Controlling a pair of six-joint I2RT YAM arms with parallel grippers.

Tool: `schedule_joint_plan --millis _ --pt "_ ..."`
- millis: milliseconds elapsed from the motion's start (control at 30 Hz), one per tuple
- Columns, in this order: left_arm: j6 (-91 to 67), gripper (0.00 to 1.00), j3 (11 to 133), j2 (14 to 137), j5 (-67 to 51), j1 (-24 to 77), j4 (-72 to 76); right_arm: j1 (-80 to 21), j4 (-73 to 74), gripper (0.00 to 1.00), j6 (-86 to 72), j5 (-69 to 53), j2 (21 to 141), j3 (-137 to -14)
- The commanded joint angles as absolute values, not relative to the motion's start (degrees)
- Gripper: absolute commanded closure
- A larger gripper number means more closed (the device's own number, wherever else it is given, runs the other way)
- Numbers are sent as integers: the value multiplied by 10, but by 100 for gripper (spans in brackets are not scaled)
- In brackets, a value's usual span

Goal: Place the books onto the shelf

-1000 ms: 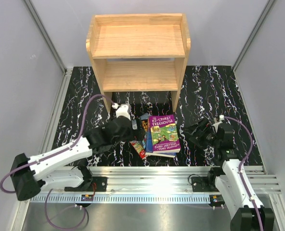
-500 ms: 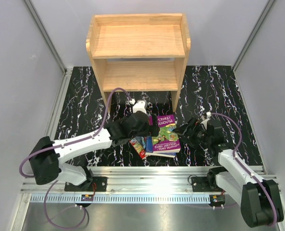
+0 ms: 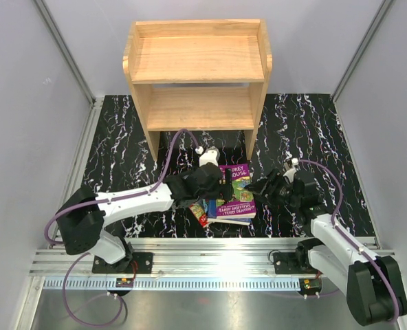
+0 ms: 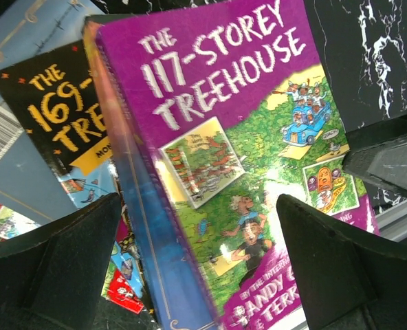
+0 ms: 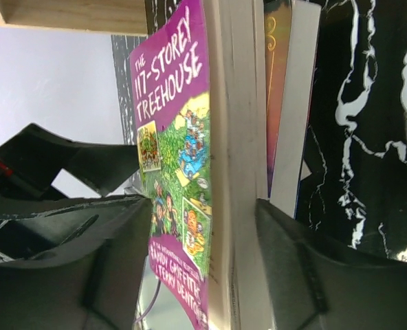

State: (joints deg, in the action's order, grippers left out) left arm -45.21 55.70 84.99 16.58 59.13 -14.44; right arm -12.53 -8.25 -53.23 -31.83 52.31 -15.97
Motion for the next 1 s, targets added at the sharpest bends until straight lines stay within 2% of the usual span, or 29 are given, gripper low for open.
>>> schedule_joint_plan --millis 0,100,233,700,967 --pt "-461 1 588 860 161 600 -108 -136 -112 34 -549 -338 506 -152" --pt "-461 1 591 865 162 602 -107 -139 -107 42 -556 -343 493 -153" --pt "-463 1 588 870 161 606 -105 -141 -111 47 -572 -354 475 -160" --pt "-466 1 591 878 162 613 -98 -167 -136 51 -609 -368 455 -157" --pt "-466 1 606 887 160 615 -96 -241 -186 53 -635 -318 482 -123"
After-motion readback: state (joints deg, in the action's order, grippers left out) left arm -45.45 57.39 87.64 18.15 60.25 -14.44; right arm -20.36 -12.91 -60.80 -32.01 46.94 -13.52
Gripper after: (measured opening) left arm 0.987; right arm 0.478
